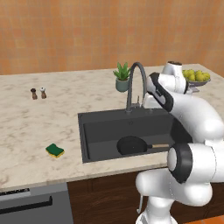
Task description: Pick the pan and sponge and place them into the sink. Then turn on the water.
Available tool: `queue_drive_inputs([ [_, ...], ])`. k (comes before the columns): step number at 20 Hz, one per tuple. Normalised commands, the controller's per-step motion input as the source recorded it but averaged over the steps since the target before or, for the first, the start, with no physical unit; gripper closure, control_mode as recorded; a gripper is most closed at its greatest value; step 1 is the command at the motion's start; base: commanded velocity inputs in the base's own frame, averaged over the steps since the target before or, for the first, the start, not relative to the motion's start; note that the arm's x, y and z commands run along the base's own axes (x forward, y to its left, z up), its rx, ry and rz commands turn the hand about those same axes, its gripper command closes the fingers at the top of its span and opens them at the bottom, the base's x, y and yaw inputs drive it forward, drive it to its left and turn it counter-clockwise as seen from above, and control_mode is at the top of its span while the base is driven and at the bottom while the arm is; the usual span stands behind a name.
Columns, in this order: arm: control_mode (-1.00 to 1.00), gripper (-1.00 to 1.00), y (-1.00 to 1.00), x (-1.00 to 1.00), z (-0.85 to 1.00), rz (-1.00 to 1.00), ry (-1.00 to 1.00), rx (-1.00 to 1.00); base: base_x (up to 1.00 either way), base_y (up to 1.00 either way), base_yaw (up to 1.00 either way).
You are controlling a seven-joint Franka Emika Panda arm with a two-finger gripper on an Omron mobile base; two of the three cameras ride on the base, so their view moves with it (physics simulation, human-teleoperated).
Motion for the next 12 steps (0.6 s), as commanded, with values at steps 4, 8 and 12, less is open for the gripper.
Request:
queue_drive_inputs([
  [4,-1.00,-1.00,0.79,-0.14,0.00,-0.31,-0.06,-0.08,0.00,0.00,0.00],
  [8,-1.00,-1.00,0.94,-0.05,0.00,-0.23,0.03,-0.13,0.00,0.00,0.00],
  [12,-1.00,-1.00,0.18,0.00,0.00,-0.03,0.14,-0.06,0.00,0.00,0.00],
])
